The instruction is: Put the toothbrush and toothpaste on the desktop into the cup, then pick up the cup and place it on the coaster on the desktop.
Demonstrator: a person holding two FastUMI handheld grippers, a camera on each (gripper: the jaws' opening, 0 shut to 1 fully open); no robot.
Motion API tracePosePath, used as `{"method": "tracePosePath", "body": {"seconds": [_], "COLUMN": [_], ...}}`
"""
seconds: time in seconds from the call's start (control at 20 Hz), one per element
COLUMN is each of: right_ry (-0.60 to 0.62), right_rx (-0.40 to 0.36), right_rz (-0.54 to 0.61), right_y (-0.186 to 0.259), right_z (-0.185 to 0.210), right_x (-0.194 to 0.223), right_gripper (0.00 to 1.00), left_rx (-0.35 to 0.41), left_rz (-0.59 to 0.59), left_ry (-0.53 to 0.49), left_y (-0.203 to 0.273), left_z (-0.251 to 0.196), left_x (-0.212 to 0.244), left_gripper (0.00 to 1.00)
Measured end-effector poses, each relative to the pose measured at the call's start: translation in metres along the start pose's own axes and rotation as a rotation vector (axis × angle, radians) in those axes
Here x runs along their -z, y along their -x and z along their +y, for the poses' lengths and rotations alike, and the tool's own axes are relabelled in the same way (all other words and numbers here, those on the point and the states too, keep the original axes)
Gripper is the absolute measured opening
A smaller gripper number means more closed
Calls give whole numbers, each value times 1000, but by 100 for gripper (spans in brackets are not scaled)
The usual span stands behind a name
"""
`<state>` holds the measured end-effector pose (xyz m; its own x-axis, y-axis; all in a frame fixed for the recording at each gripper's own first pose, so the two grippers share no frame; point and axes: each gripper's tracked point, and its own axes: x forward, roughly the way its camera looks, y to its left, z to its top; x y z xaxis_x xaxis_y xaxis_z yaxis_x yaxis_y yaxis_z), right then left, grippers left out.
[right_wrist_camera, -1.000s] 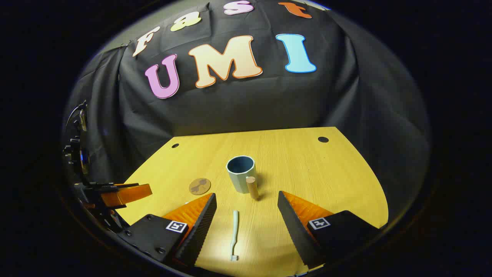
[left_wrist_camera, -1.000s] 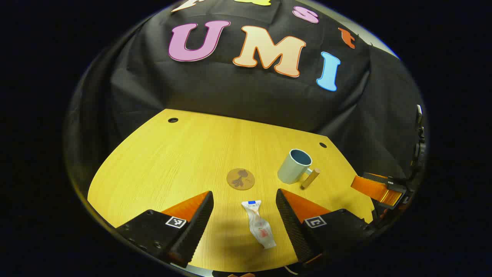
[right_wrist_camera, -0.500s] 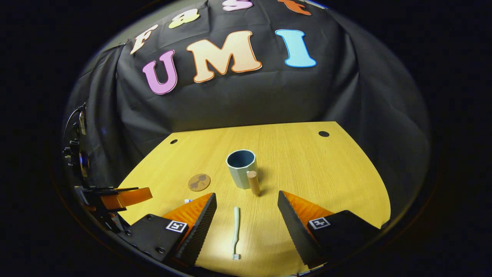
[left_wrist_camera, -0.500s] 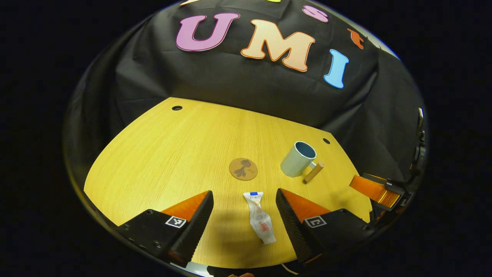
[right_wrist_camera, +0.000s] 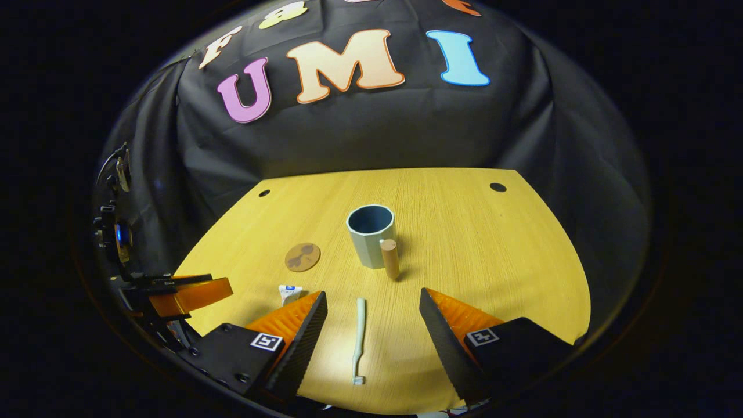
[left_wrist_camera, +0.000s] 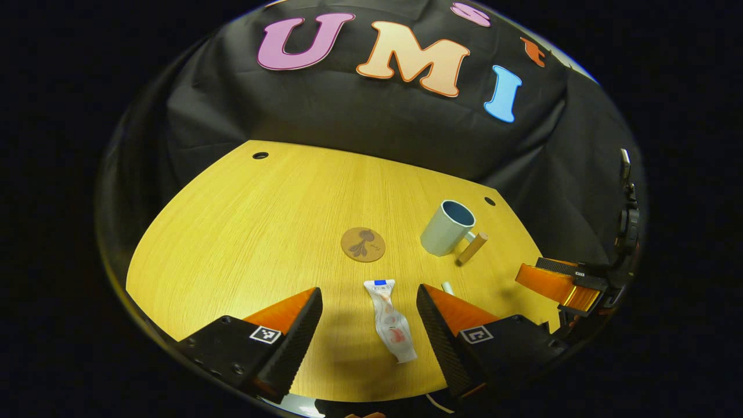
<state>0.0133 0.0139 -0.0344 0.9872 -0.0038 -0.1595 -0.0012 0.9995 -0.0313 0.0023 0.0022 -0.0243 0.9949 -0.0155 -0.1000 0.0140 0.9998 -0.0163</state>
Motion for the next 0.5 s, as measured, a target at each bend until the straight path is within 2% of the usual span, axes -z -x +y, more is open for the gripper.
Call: {"method": "tracePosePath", "body": {"seconds": [0.05,0.35,0.4,0.45,0.5], "right_ry": [5,55,54,52,53], "right_rx": [-3,-18,-26,-32,-34], "right_rz": [23,169,192,214,235], "right_y": [-3,-34,-40,-45,-49], "right_z": [2,15,20,24,26], "right_x": [2,23,25,28,31], "right_gripper": [99,99,94,98,94], "left_rx": [-4,-34,-36,-41,-49], "left_rz": [1,23,24,25,30], "left_ry": [-4,10,17,20,20], "left_y": [-1,0,-1,-2,-2], "left_z": [1,18,20,23,27], "left_x": [2,12,13,14,15], "left_gripper": [95,95,95,95,95]}}
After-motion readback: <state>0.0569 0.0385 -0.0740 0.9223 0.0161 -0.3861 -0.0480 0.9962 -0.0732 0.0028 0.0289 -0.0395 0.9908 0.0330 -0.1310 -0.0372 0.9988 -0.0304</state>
